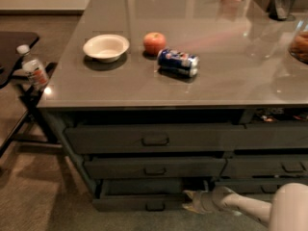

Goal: Open bottom drawer

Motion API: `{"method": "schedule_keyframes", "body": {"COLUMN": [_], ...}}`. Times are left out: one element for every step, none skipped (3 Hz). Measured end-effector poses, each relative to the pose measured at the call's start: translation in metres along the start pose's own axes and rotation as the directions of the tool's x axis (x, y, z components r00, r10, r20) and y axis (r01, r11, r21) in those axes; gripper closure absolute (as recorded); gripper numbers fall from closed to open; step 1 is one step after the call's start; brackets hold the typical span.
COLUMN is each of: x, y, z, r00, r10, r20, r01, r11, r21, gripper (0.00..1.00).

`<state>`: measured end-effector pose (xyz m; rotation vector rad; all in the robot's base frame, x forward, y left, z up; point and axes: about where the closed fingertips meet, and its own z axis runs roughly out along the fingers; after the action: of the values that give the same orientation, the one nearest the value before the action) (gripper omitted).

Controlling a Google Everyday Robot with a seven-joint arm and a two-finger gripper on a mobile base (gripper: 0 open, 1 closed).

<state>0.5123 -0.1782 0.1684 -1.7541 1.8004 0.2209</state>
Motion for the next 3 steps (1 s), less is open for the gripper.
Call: {"method": "schedule_keyframes", "body": {"x": [-0.0001, -0.0002, -0.0002], "y": [0.0001, 0.0001, 0.0002], "z": [0.0001, 0.0002, 0.0002], "r00": [1.0, 1.0, 1.0], "r10": [0.0, 0.0, 0.0], "r20": [0.0, 0.0, 0.0], "r01": [0.0, 0.0, 0.0], "r11": [1.0, 1.0, 1.0], "r21": [0.0, 0.0, 0.0], "gripper": [0.84, 0.6, 0.36]}}
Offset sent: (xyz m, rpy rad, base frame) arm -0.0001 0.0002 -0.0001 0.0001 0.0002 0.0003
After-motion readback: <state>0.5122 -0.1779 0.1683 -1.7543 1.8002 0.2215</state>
